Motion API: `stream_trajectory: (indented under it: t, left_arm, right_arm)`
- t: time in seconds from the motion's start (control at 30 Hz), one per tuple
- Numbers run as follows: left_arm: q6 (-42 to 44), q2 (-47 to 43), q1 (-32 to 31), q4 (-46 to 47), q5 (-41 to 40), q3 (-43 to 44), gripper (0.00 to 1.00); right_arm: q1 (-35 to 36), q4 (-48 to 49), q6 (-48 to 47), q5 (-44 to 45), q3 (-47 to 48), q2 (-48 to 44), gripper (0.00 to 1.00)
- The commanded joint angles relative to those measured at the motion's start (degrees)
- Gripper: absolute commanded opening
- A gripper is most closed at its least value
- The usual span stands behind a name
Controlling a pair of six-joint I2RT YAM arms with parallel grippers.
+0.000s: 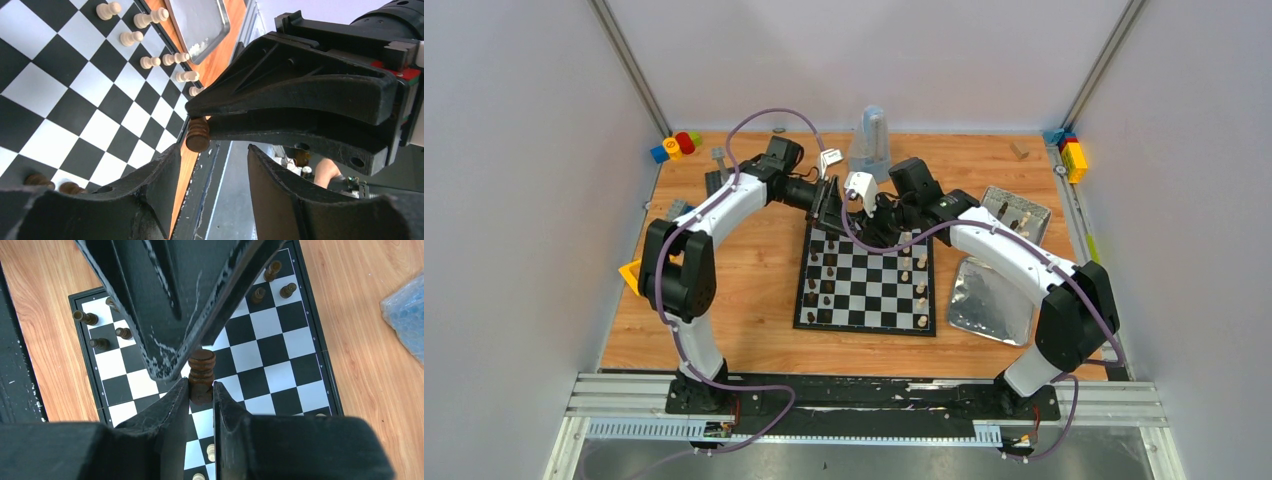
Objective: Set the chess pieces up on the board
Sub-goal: Place the chess piece on the chessboard.
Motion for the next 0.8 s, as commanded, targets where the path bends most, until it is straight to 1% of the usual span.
stream_trajectory:
  t: [0.0, 0.2, 0.4, 0.63, 0.77]
  left_arm:
    - [-2.6, 1.4, -0.9, 2.4, 2.8, 2.3, 0.58]
    - [-3.4, 2.6, -1.4, 3.2, 3.1, 2.9, 0.53]
    - [-3.7, 2.9, -1.5, 3.6, 3.5, 3.1, 0.45]
    - [-3.7, 3.1, -1.5, 3.8, 3.7, 3.2, 0.34]
    - [-3.8, 3.1, -1.7, 4.1, 4.1, 2.9, 0.26]
  right_arm:
    - [-0.2, 3.3, 1.4, -1.0, 2.1, -2.6, 0.00]
    - [-0.2, 3.4, 1.7, -1.1, 1.9, -3.1, 0.00]
    - [-0.2, 3.4, 1.7, -1.4, 1.9, -2.9, 0.00]
    - [-0.2, 3.5, 1.7, -1.5, 1.7, -2.6, 0.00]
    - [-0.3, 3.5, 1.9, -1.0, 2.1, -2.3, 0.00]
